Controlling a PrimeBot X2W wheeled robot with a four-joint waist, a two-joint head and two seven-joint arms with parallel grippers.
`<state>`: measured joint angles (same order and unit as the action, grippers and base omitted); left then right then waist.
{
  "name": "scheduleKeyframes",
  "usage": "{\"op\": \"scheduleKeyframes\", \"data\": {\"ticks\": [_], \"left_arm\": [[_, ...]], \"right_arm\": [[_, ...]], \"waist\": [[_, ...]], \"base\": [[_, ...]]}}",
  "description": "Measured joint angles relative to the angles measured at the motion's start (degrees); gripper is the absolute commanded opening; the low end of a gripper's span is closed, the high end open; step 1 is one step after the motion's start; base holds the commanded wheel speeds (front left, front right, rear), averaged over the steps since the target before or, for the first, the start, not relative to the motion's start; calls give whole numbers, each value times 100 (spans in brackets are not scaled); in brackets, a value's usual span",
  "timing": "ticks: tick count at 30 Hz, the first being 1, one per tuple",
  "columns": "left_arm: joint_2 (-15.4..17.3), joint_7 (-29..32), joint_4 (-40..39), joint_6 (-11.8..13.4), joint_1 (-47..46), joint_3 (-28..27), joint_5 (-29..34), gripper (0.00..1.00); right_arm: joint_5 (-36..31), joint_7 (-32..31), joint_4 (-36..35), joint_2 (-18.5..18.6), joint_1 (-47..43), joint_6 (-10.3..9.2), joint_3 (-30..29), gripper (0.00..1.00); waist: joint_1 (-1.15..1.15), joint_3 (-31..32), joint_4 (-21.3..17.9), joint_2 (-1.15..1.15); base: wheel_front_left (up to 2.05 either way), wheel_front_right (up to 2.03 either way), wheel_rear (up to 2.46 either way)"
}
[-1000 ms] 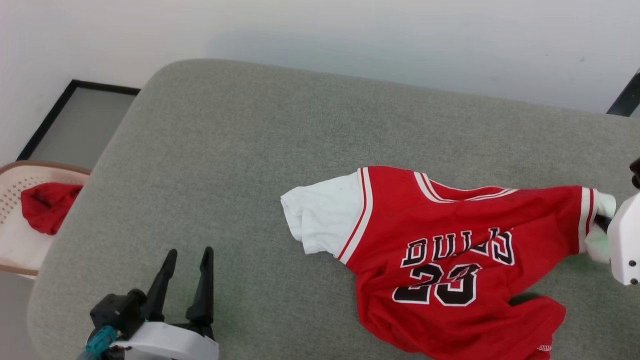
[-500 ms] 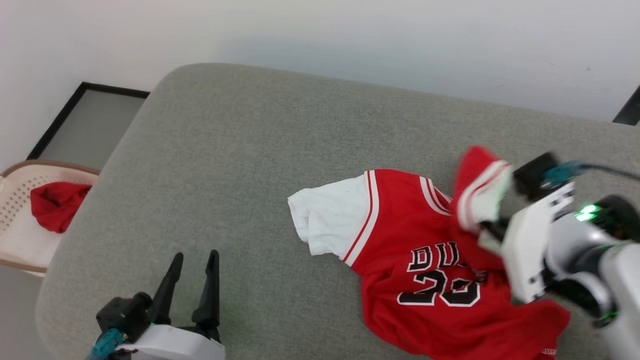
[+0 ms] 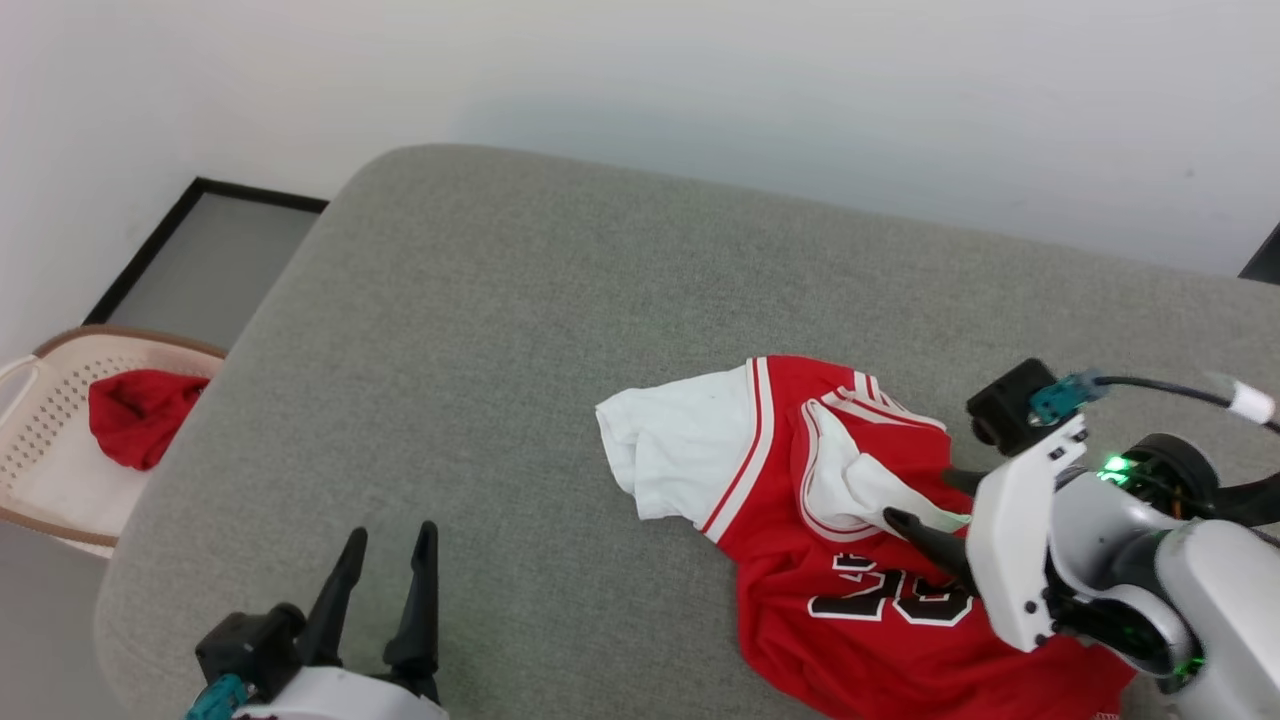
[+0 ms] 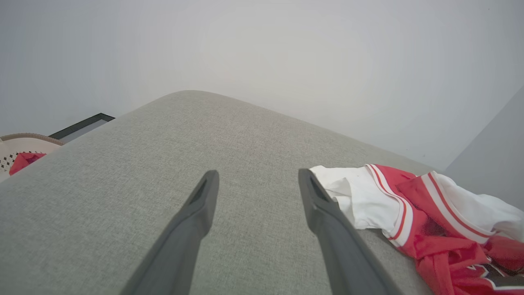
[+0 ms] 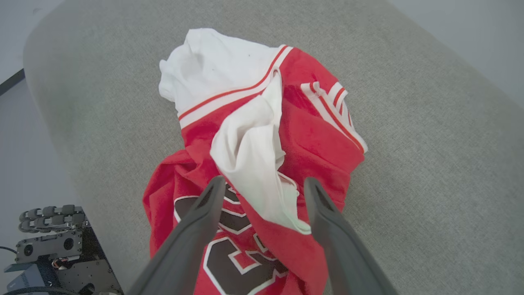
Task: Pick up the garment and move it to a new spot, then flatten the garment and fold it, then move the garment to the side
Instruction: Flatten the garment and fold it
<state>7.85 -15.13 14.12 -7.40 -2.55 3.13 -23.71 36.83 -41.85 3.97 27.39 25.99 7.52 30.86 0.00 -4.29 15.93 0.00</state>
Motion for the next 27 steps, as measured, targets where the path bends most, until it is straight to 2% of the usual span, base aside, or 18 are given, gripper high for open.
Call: {"op": "scheduleKeyframes", "data": {"ticks": [7, 14, 27], "left_arm": [[66, 0, -7, 0, 164, -3, 0, 100], [87, 0, 52, 0, 164, 155, 5, 100], [-90, 0, 26, 0, 7, 169, 360, 100]], "right_arm": [[188, -212, -509, 274, -330, 0, -403, 100], [167, -515, -687, 162, -502, 1, -630, 100], [-174, -798, -104, 104, -342, 0, -745, 100]], "waist": [[0, 210, 3, 0], [0, 300, 149, 0], [0, 279, 846, 0]], "base": [[0, 0, 0], [0, 0, 0], [0, 0, 0]]}}
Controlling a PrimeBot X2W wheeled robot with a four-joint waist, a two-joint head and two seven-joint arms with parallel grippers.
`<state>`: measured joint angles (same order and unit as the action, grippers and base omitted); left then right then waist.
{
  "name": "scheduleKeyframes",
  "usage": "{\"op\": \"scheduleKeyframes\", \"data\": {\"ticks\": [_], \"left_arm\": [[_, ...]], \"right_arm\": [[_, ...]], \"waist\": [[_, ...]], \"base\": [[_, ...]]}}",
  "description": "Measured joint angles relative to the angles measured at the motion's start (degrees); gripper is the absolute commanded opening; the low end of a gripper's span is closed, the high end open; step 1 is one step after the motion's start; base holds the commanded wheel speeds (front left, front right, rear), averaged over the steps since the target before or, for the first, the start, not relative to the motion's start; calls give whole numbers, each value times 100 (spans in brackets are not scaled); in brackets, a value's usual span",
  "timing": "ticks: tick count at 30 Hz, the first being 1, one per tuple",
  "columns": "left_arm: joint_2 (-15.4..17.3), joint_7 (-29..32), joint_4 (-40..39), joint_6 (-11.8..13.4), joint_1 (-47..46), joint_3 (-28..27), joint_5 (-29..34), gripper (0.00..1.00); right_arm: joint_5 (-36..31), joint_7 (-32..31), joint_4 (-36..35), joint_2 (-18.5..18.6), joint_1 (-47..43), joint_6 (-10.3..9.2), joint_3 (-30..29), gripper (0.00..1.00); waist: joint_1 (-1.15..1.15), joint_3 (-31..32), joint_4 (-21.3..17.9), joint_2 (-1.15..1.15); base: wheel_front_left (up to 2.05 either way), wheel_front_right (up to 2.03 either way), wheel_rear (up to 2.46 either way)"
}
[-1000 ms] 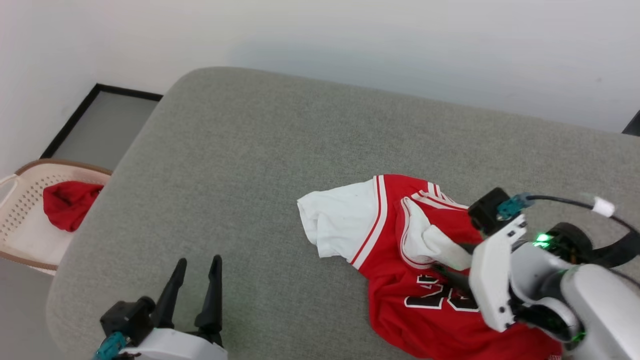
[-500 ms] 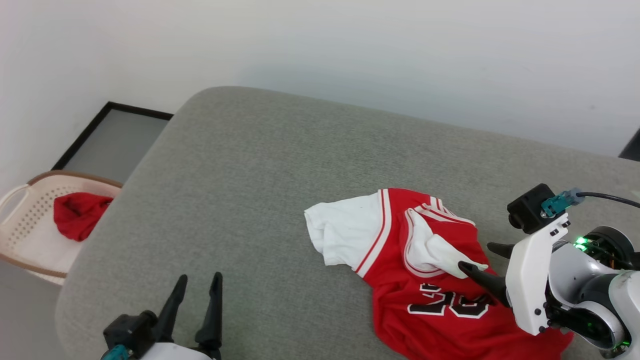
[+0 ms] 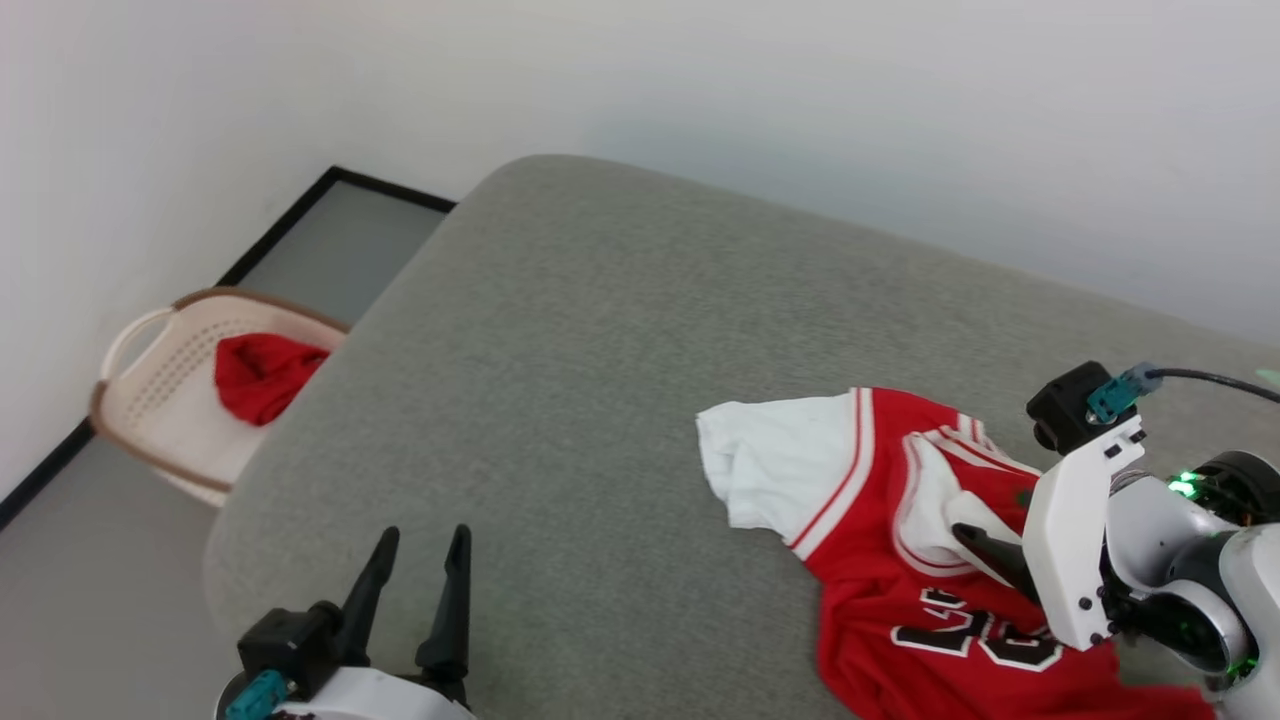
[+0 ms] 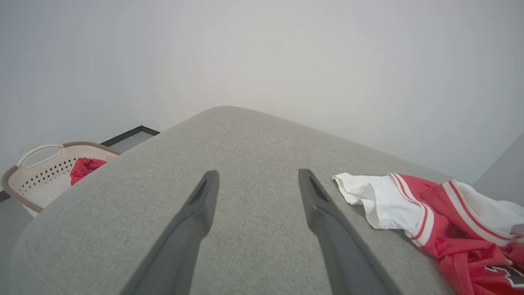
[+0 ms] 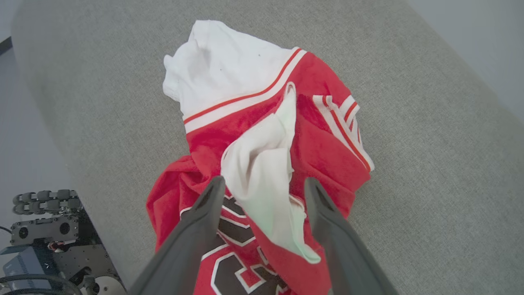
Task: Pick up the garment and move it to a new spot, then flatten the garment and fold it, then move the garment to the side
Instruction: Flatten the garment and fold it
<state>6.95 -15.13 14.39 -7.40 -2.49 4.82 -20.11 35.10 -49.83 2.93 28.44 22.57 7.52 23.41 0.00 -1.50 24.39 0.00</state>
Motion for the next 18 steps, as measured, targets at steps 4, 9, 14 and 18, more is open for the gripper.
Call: {"op": "scheduleKeyframes", "data": {"ticks": [4, 9, 14, 18], "left_arm": [[-64, 0, 2, 0, -30, 43, 19, 100], [-126, 0, 19, 0, -105, 73, 18, 100], [-145, 0, 44, 0, -129, 49, -9, 100], [-140, 0, 47, 0, -118, -47, -11, 100]], "right_arm": [[-41, -115, 286, 8, 60, 1, -66, 100], [15, -268, 665, -18, 107, 0, -71, 82], [45, -415, 795, -4, 154, 1, -5, 0], [68, -413, 742, 60, 304, 1, -83, 0]], "waist": [[0, -56, 212, 0], [0, -163, 398, 0], [0, -268, 467, 0], [0, -271, 402, 0]], "base": [[0, 0, 0], [0, 0, 0], [0, 0, 0], [0, 0, 0]]}}
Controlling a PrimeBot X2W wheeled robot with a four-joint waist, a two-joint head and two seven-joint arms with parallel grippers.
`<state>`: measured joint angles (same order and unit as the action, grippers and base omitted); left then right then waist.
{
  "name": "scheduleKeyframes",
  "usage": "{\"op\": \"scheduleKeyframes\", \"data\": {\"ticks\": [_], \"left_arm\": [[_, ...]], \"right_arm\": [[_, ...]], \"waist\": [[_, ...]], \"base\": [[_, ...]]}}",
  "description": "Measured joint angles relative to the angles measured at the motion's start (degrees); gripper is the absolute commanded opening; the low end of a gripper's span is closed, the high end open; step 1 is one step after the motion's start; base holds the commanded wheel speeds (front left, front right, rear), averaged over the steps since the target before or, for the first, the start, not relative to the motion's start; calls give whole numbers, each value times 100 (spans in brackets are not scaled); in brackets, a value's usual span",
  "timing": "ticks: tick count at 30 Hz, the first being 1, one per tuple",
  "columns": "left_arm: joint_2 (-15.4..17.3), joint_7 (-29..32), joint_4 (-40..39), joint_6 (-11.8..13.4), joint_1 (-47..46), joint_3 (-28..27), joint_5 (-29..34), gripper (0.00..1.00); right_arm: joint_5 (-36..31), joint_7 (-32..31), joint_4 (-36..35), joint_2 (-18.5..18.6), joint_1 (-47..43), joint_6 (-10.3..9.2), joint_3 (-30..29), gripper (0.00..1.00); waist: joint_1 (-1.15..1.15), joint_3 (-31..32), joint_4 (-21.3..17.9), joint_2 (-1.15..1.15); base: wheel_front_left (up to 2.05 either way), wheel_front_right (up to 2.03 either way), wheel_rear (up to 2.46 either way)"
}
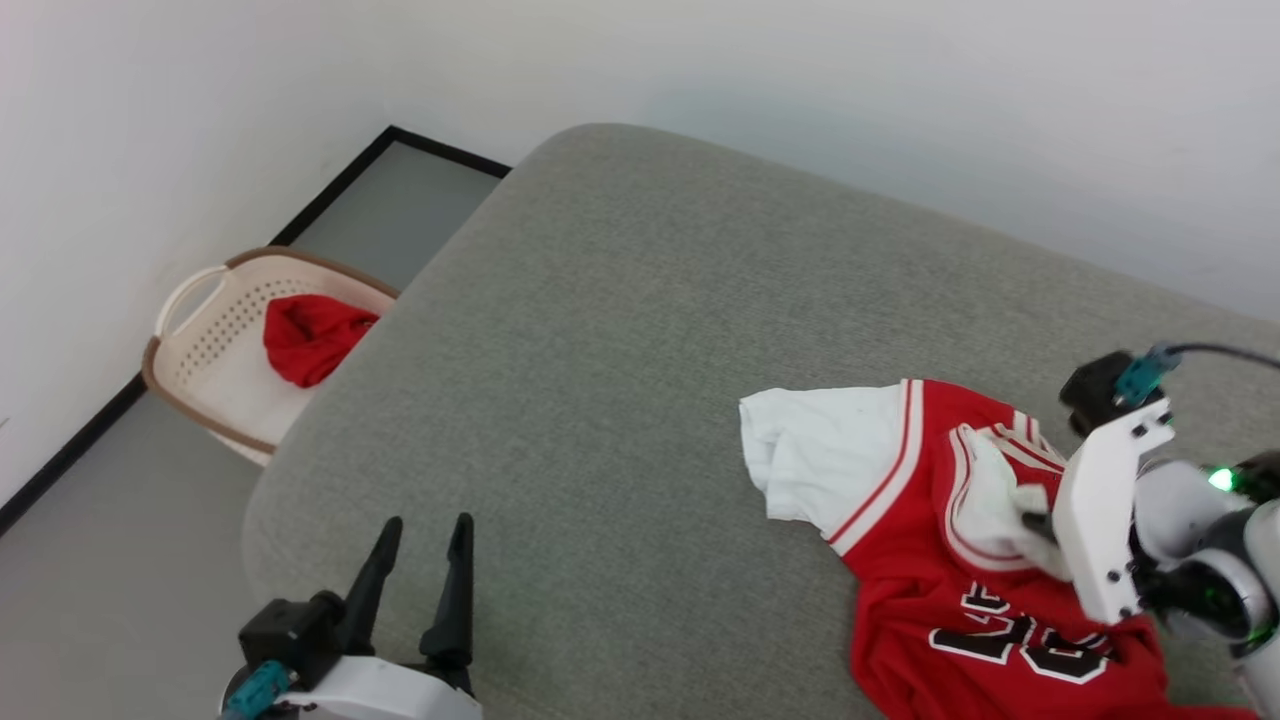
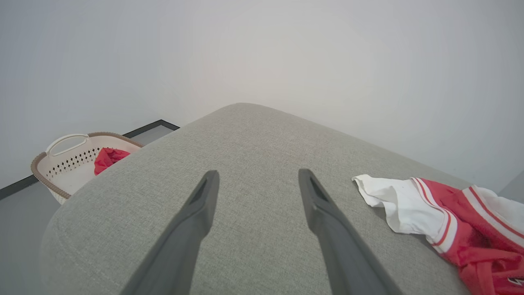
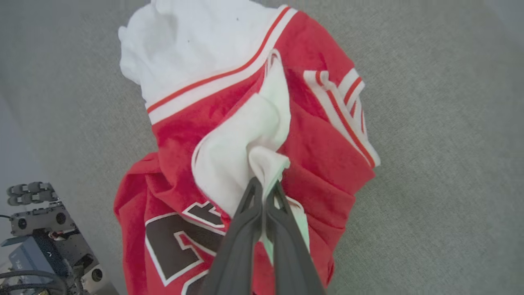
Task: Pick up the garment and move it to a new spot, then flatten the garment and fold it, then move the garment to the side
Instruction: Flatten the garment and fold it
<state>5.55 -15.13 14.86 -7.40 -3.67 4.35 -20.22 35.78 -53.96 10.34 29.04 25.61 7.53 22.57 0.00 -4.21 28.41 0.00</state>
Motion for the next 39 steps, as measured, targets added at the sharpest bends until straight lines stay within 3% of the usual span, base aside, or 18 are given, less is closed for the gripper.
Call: {"op": "scheduleKeyframes", "data": {"ticks": [7, 15, 25, 33, 34, 36, 39], "left_arm": [[24, 0, -15, 0, 42, -111, 1, 100], [83, 0, -64, 0, 59, -135, 1, 100], [159, 0, -47, 0, -20, 68, -90, 100], [218, 0, 13, 0, -81, 204, -151, 100], [232, 0, 15, 0, -81, 199, -163, 100], [276, 0, 40, 0, -77, 181, -186, 100], [331, 0, 65, 0, -59, 116, -188, 100]], "right_arm": [[52, 101, -164, 107, 127, 0, -299, 0], [-34, 338, 0, 391, 8, 0, -1147, 0], [-416, 801, 837, 545, -513, -1, -2269, 0], [-792, 966, 1744, 323, -772, -1, -2833, 0], [-823, 1018, 1804, 258, -786, 0, -2846, 4], [-890, 1133, 1852, 155, -783, 0, -2828, 98], [-889, 1243, 1876, 38, -763, 0, -2824, 100]], "waist": [[0, 51, -237, 0], [0, 102, -571, 0], [0, 11, -804, 0], [0, -78, -825, 0], [0, -81, -839, 0], [0, -78, -886, 0], [0, -48, -992, 0]], "base": [[0, 0, 0], [0, 0, 0], [0, 0, 0], [0, 0, 0], [0, 0, 0], [0, 0, 0], [0, 0, 0]]}}
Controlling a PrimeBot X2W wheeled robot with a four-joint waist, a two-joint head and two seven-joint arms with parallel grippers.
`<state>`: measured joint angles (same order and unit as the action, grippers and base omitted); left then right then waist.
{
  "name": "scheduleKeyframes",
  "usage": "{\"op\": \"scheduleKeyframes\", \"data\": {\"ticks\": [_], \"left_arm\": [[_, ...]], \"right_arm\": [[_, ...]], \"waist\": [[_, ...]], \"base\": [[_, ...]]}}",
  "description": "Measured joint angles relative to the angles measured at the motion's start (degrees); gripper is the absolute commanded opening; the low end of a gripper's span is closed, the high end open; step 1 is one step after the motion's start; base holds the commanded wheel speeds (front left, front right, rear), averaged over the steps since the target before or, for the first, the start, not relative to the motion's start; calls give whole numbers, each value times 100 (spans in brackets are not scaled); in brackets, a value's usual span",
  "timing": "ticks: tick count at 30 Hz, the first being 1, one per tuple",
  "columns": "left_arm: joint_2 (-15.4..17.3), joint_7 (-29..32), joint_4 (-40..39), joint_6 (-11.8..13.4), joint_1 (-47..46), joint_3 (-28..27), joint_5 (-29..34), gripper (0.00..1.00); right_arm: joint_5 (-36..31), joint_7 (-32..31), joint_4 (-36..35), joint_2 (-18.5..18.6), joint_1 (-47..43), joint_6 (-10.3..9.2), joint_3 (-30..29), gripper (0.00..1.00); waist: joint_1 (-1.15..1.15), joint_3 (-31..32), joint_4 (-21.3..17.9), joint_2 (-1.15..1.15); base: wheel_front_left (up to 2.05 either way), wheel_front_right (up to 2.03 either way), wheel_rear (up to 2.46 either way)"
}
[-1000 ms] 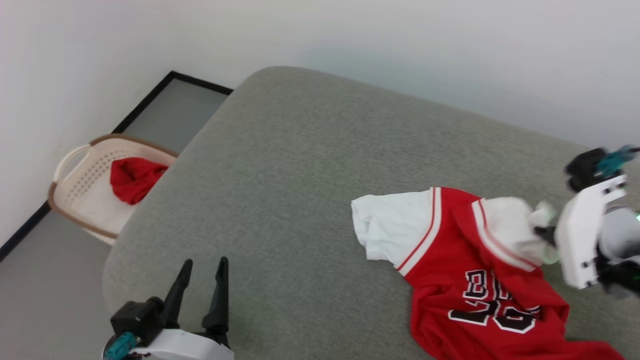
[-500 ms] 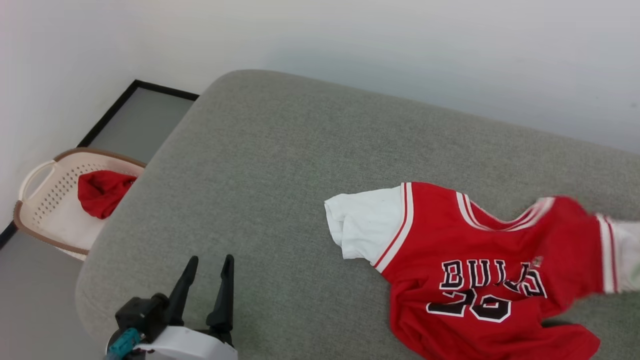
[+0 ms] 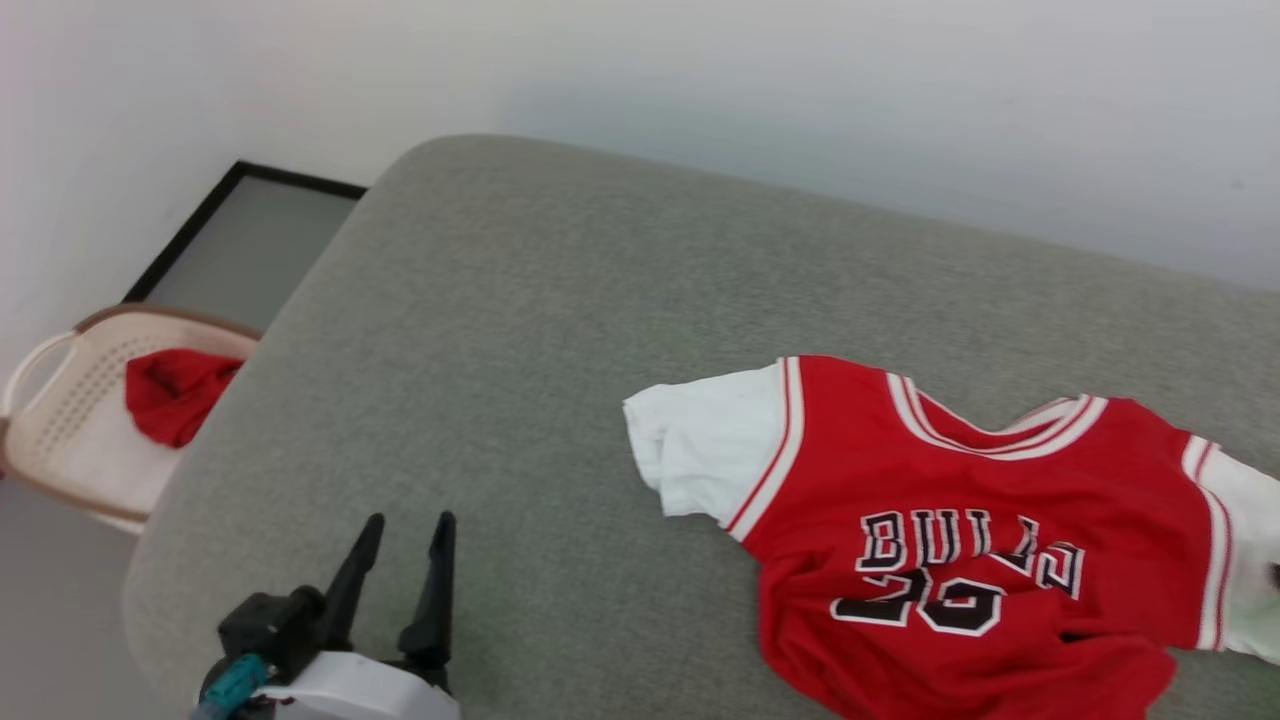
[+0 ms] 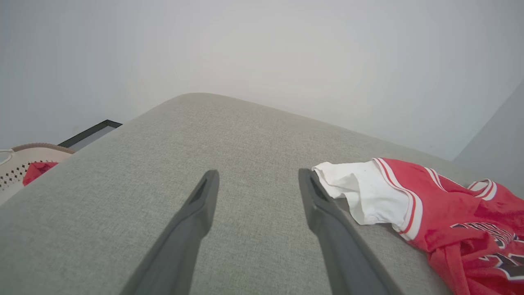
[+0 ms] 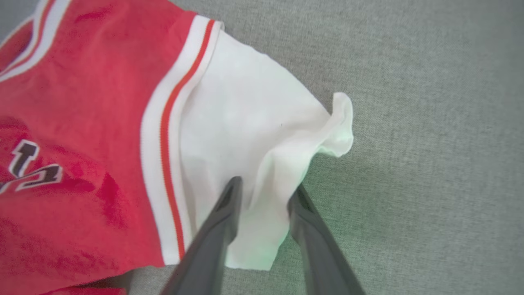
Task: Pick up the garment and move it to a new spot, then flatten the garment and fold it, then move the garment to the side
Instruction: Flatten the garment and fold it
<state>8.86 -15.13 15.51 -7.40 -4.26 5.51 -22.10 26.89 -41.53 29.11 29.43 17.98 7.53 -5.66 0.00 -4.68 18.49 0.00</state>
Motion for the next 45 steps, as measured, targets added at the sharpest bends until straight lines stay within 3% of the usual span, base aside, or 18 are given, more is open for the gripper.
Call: {"op": "scheduleKeyframes", "data": {"ticks": [5, 16, 27, 33, 39, 45], "left_arm": [[183, 0, -49, 0, 73, -143, 9, 100], [390, 0, -259, 3, 316, -449, 48, 100], [695, 279, -436, 12, 192, -604, -158, 100], [1254, 1753, -434, 7, -503, -439, -845, 100], [1793, 4154, -71, 0, -1407, -144, -1933, 100], [2145, 5938, 417, 332, -2167, -41, -2375, 100]], "right_arm": [[10, 355, -387, -35, -5, 0, 172, 100], [56, 1887, -2117, -285, -762, 0, 528, 100], [-288, 2947, -3044, -1010, -1421, 0, 475, 100], [-286, 2993, -3119, -1155, -1449, 0, 648, 100], [-214, 2942, -3139, -1194, -1222, 0, 734, 100], [-142, 2970, -3070, -1191, -1036, 0, 842, 100]], "waist": [[0, 114, -239, 0], [0, 386, -1018, 0], [0, 427, -1910, 0], [0, 290, -2345, 0], [0, -55, -2579, 0], [0, -422, -2738, 0]], "base": [[0, 0, 0], [0, 0, 0], [0, 0, 0], [0, 0, 0], [0, 0, 0], [0, 0, 0]]}}
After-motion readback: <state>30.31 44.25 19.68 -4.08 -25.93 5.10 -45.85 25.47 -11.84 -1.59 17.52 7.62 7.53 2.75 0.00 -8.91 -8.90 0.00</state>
